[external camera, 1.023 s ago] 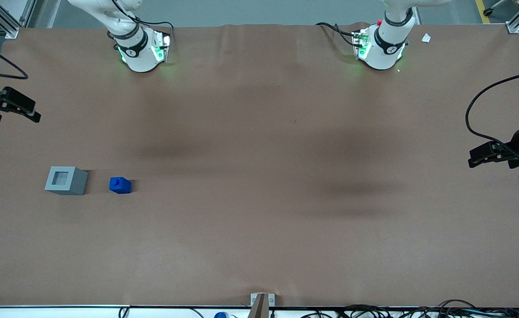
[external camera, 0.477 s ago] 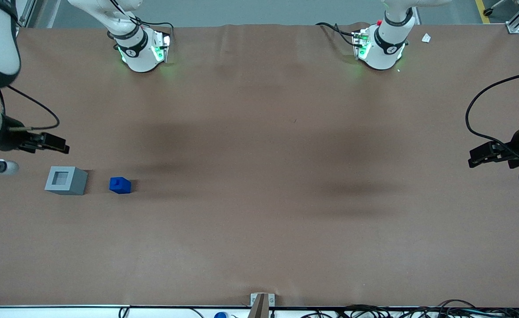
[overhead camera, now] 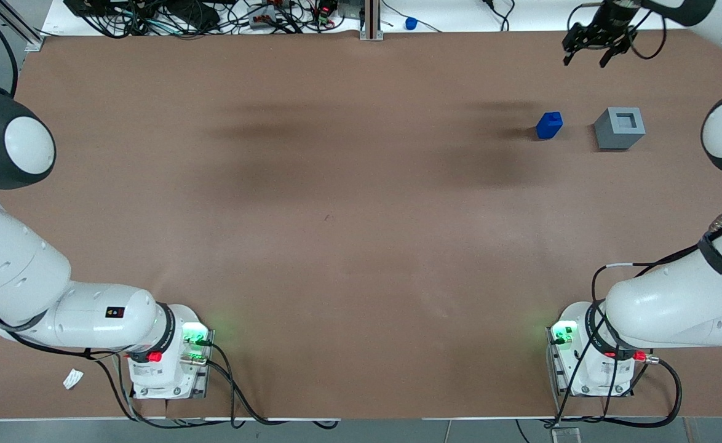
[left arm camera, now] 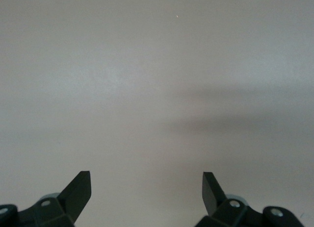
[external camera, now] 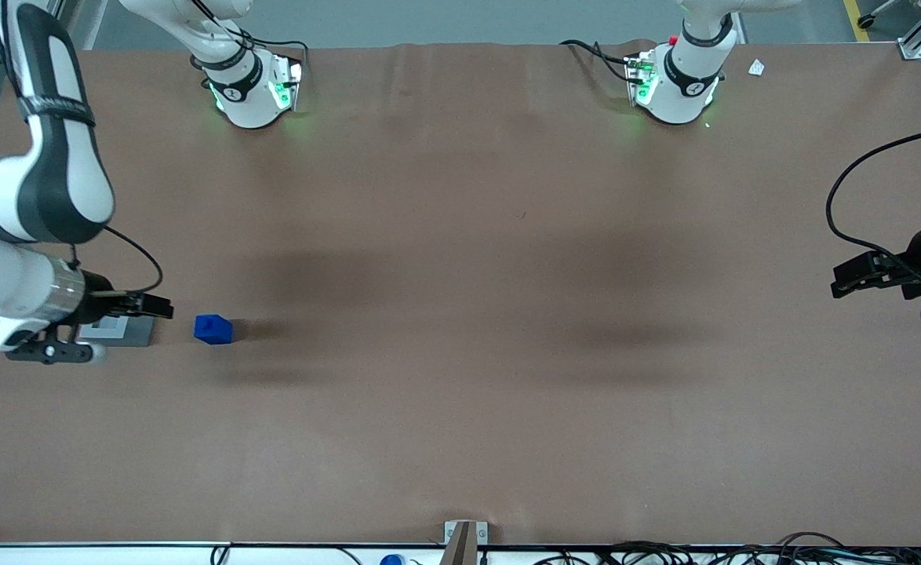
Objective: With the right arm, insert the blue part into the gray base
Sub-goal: 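Move the open right gripper toward the blue block beside the gray base, then lower the right gripper over the blue block and close on it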
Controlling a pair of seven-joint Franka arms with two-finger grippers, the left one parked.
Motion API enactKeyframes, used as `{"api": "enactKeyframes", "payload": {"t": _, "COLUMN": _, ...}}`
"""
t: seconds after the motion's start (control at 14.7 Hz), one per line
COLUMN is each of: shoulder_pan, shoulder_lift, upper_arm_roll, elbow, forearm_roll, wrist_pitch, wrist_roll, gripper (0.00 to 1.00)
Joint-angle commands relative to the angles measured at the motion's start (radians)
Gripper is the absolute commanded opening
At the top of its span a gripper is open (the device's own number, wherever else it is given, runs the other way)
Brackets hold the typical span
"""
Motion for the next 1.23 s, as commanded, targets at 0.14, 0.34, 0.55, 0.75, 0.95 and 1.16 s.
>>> {"api": "enactKeyframes", "payload": {"t": 0.14, "shoulder_pan": 0.002, "shoulder_lift": 0.080, "upper_arm_roll": 0.001, "elbow": -0.061, "forearm_roll": 0.002, "wrist_pitch": 0.126, "wrist_roll": 0.011, "gripper": 1.00}}
{"api": "enactKeyframes", "payload": {"t": 0.34, "shoulder_pan": 0.014, "shoulder_lift": 0.098, "upper_arm_roll": 0.000, "elbow": -0.125, "forearm_roll": 0.000, "wrist_pitch": 0.202, "wrist_roll": 0.012, "gripper": 1.00}}
{"api": "enactKeyframes", "payload": {"t": 0.55, "shoulder_pan": 0.021, "shoulder_lift": 0.107, "upper_arm_roll": 0.000, "elbow": -0.161, "forearm_roll": -0.006, "wrist_pitch": 0.242, "wrist_roll": 0.006, "gripper": 1.00}}
{"api": "enactKeyframes", "payload": {"t": 0.75, "shoulder_pan": 0.011, "shoulder_lift": 0.125, "upper_arm_roll": 0.000, "elbow": -0.193, "forearm_roll": -0.029, "wrist_pitch": 0.293, "wrist_roll": 0.001, "gripper": 1.00}}
{"api": "enactKeyframes", "payload": {"t": 0.95, "shoulder_pan": 0.008, "shoulder_lift": 0.128, "upper_arm_roll": 0.000, "elbow": -0.257, "forearm_roll": -0.048, "wrist_pitch": 0.395, "wrist_roll": 0.000, "gripper": 1.00}}
{"api": "enactKeyframes", "payload": {"t": 1.16, "shoulder_pan": 0.008, "shoulder_lift": 0.136, "upper_arm_roll": 0.000, "elbow": -0.265, "forearm_roll": -0.055, "wrist_pitch": 0.403, "wrist_roll": -0.003, "gripper": 1.00}}
